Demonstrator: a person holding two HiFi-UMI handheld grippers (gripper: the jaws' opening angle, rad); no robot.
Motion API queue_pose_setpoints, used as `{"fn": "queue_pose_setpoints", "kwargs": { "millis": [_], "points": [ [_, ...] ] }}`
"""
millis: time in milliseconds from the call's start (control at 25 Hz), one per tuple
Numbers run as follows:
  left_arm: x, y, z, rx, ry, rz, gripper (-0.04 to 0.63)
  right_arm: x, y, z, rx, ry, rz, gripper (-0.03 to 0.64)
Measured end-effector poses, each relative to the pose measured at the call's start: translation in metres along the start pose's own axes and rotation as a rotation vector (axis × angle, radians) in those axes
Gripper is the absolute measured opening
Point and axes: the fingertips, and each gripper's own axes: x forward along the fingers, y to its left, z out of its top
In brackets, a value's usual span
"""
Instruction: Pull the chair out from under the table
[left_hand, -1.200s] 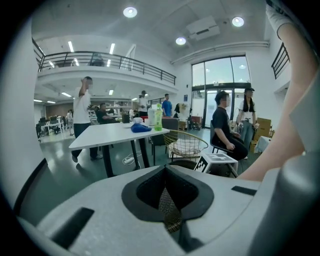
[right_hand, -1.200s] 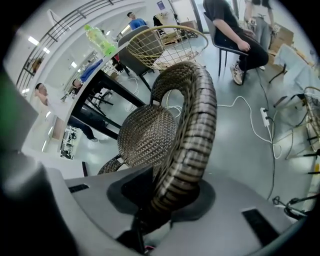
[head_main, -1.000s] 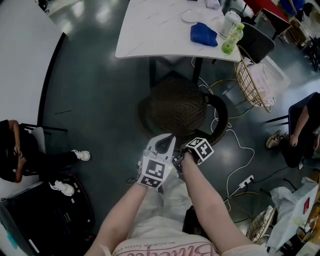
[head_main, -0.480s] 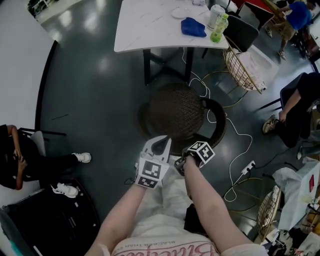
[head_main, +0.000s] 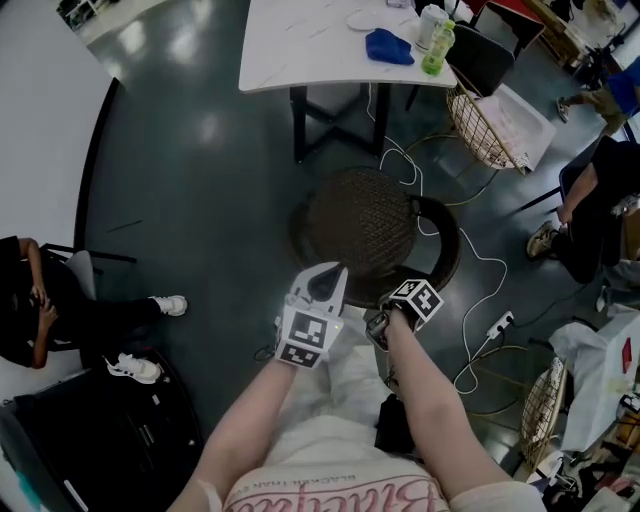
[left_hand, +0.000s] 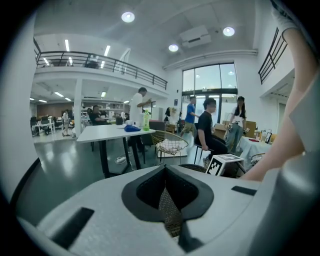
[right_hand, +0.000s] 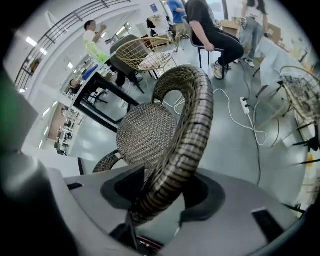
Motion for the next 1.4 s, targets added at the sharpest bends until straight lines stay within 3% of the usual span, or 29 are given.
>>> {"fn": "queue_pose_setpoints", "kwargs": {
  "millis": [200,400,640,720,880,960,1080,1240,1400],
  "points": [
    [-0.013,-0.004,0.005,0.0,-0.025,0.019,0.002,-0.011,-0.004,-0.002,0.023,-0.007,0.02,0.247],
    [-0.026,-0.009,0.012,-0.006,-0.055,0.026,0.002,-0.04,0.007,-0.011,-0.068,-0.013,0.062,0.247],
    [-0.038,-0.021,0.024,0.017,-0.093,0.016,0.002,-0.097,0.031,-0.01,-0.208,-0.072,0.185,0.245],
    [-0.043,-0.024,0.028,0.026,-0.107,0.011,0.002,-0.122,0.043,-0.005,-0.266,-0.129,0.236,0.242],
    [-0.061,-0.029,0.041,0.032,-0.152,0.004,0.002,-0.18,0.074,-0.001,-0.405,-0.283,0.363,0.059],
    [-0.071,-0.032,0.05,0.044,-0.175,0.001,0.002,-0.211,0.092,-0.004,-0.492,-0.36,0.435,0.026],
    [-0.085,-0.034,0.062,0.058,-0.209,0.002,0.002,-0.255,0.121,-0.014,-0.653,-0.472,0.526,0.012],
    [-0.101,-0.037,0.077,0.07,-0.246,0.005,0.002,-0.302,0.153,-0.032,-0.874,-0.626,0.58,0.005],
    [-0.11,-0.043,0.098,0.11,-0.282,0.003,0.002,-0.341,0.177,-0.042,-1.014,-0.74,0.629,0.005]
  ]
}}
